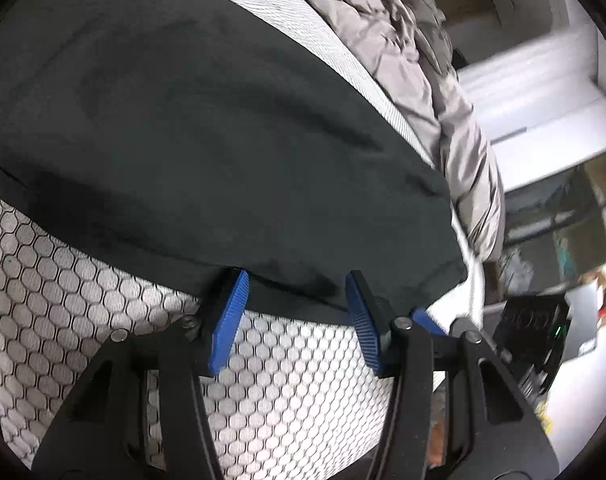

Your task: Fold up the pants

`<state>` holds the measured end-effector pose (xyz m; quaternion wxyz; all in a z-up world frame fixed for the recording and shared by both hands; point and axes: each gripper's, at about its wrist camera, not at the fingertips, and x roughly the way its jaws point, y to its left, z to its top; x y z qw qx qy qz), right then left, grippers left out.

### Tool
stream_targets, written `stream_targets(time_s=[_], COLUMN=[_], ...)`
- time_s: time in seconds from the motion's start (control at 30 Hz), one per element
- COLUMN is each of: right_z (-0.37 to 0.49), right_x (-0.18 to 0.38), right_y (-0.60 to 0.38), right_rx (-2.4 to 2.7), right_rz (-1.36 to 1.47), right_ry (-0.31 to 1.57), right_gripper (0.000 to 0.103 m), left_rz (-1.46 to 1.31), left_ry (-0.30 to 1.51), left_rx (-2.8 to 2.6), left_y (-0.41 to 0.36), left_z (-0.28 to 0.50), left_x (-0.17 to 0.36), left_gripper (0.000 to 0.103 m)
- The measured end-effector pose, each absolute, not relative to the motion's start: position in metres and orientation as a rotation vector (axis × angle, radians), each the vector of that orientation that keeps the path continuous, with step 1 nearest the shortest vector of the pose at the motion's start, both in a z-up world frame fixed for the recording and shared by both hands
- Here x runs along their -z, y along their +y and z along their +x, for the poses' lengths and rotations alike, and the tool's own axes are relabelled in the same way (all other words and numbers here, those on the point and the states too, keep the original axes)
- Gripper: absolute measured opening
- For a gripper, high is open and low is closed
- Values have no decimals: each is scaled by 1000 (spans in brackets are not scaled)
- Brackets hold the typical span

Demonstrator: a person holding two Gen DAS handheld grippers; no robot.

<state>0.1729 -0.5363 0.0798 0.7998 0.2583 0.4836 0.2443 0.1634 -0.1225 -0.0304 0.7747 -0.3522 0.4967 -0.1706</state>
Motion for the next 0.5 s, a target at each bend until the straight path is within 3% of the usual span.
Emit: stream_targets(time_s=[0.13, 0.2, 0.23, 0.5], right_z=[172, 172, 172, 173], right_x=[-80, -80, -79, -80], right_y=[-534, -533, -532, -544], right_rx=[-528, -529, -528, -510], right_rz=[541, 535, 535, 552], right_ry=[1039, 1042, 1043, 1031], right_gripper=[83, 83, 83, 83], left_rz=[-784, -798, -797, -637], left_ry=[1043, 1039, 1033, 953], left_rx=[341, 314, 309, 334], left_y=[-118, -115, -115, -112], left_z=[173, 177, 177, 158], left_x=[27, 29, 31, -1], left_gripper=[47, 26, 3, 0])
